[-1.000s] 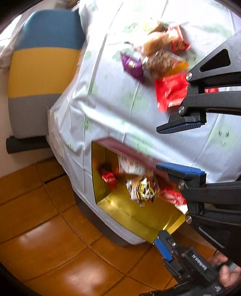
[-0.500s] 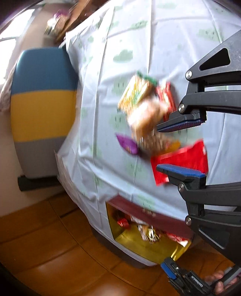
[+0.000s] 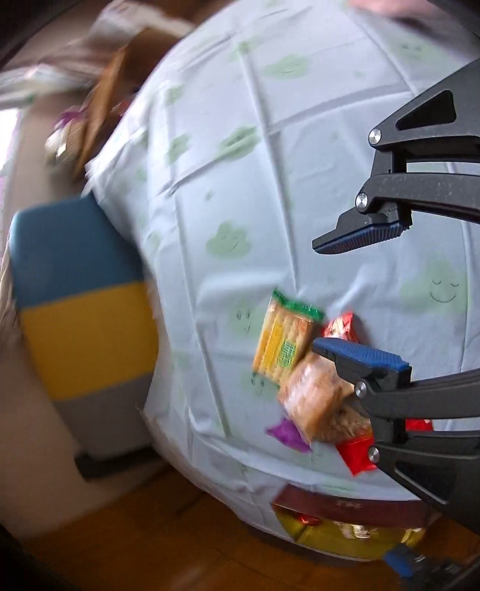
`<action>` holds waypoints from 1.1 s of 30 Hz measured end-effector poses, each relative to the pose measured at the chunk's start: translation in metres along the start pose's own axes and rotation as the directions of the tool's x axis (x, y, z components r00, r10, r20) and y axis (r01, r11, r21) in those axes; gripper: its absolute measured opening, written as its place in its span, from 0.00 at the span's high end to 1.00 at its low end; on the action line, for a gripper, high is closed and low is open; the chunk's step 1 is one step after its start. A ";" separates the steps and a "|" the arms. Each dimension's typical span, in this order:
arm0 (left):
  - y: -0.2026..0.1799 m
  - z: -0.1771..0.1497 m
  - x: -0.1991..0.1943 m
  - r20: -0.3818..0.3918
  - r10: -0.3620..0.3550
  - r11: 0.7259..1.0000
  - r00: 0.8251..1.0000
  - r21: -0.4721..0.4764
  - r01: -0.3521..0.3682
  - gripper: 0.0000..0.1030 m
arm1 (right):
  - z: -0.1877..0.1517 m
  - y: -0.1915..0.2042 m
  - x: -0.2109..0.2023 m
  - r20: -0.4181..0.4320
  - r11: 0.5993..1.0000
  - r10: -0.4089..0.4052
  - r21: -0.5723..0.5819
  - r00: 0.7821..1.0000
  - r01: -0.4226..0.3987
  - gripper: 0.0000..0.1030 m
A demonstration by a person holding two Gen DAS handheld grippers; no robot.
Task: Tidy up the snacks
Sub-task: 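Move both tools from the tray back over the snacks on the table, then grasp the large red packet with the left tool while the right tool grasps the purple packet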
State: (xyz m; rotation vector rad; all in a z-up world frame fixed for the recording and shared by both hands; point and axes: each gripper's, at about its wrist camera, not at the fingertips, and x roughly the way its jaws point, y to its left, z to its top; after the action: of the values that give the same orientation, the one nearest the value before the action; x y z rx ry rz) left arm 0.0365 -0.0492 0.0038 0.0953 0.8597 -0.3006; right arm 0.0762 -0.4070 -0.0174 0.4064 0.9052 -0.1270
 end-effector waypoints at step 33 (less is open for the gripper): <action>-0.078 0.000 0.111 -0.231 -0.062 0.989 0.971 0.113 0.090 0.47 | -0.002 0.013 -0.008 0.015 0.995 0.097 -0.036 0.995 -0.097 0.33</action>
State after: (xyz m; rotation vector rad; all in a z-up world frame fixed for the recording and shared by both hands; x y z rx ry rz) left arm 0.0812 -0.1478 -0.0778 0.2148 1.0733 -0.4208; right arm 0.0733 -0.3947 -0.0092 0.4153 0.8685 -0.0255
